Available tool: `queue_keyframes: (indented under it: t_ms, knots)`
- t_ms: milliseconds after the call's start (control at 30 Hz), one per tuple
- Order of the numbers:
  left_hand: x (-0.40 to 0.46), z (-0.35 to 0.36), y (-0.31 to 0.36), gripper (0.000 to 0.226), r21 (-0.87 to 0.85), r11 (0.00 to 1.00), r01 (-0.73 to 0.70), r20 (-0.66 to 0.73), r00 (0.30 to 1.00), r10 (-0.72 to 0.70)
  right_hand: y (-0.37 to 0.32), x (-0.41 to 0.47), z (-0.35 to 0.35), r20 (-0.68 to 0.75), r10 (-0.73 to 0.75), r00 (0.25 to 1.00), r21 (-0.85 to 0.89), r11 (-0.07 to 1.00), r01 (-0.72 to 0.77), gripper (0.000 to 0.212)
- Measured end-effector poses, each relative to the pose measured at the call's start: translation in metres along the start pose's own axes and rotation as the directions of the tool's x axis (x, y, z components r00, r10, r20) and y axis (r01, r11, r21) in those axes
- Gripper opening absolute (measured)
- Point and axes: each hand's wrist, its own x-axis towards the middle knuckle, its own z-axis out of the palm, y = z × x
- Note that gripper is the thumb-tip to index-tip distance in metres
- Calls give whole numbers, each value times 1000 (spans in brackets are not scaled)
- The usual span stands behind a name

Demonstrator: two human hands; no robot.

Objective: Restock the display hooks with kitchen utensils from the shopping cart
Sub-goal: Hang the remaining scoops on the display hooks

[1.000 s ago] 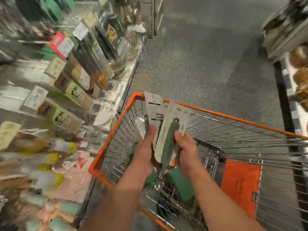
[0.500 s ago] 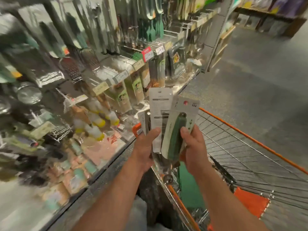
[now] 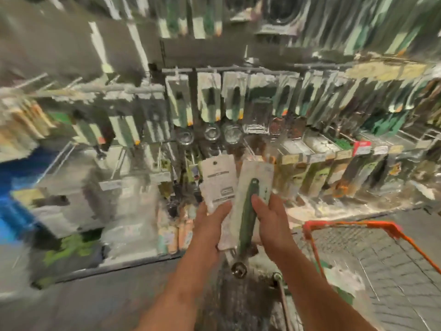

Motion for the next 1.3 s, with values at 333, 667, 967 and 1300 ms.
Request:
queue_keyframes:
  t_ms: [333, 667, 967, 1300]
  knots:
    - [-24, -194, 116, 34, 72, 986, -150, -259, 952, 164, -2, -14, 219, 258, 198, 946, -33, 980, -196, 18]
    - [-29, -291, 174, 31, 104, 975, -197, -378, 899, 221, -5, -16, 324, 330, 266, 906, -27, 962, -273, 23]
    - [0, -297, 174, 30, 65, 956, -285, -462, 841, 282, -11, 38, 349, 297, 215, 930, -120, 975, -187, 17]
    - [53, -279, 200, 33, 1, 951, -309, -531, 806, 262, -29, 103, 384, 428, 28, 903, -251, 964, 89, 19]
